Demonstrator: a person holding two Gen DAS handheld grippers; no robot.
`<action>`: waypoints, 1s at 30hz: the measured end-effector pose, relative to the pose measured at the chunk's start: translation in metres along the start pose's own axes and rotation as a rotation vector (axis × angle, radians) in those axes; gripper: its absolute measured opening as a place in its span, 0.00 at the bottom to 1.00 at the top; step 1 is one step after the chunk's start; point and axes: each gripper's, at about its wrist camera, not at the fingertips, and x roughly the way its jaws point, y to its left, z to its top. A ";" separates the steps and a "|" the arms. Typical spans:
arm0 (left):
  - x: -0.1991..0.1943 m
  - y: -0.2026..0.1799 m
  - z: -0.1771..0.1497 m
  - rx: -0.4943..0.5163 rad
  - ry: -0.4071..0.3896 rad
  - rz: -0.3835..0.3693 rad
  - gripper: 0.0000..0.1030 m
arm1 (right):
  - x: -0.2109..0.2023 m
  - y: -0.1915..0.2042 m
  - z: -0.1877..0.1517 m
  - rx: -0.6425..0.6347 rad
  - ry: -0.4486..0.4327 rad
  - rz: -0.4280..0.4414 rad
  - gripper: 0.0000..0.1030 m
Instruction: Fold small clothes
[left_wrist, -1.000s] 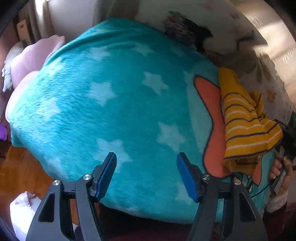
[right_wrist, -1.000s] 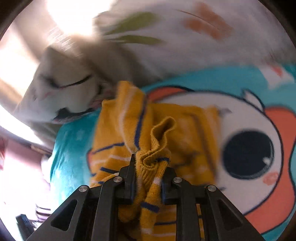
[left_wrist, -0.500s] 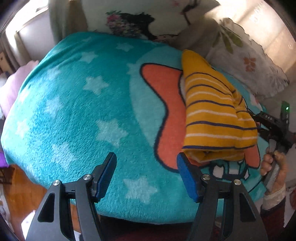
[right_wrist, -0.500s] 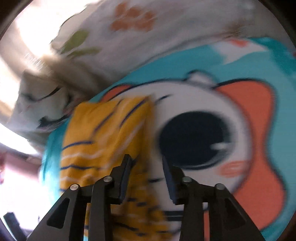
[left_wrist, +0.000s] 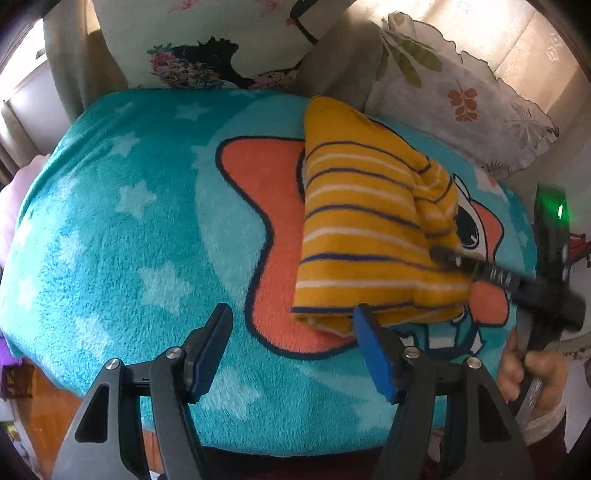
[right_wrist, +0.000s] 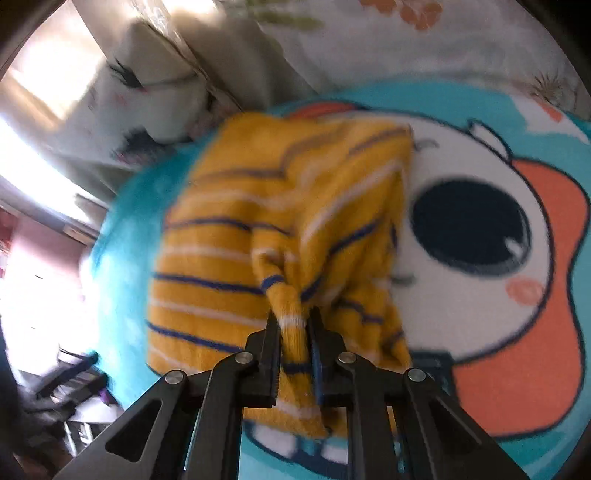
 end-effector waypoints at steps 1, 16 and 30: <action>-0.001 0.000 0.001 0.000 -0.007 0.000 0.65 | -0.001 -0.007 -0.006 0.009 0.014 -0.017 0.10; 0.089 -0.041 0.023 0.090 0.137 -0.018 0.66 | 0.004 -0.036 -0.037 0.099 0.022 0.034 0.10; 0.009 -0.020 -0.007 0.025 -0.090 0.036 0.66 | 0.005 -0.028 -0.045 0.026 -0.038 0.086 0.49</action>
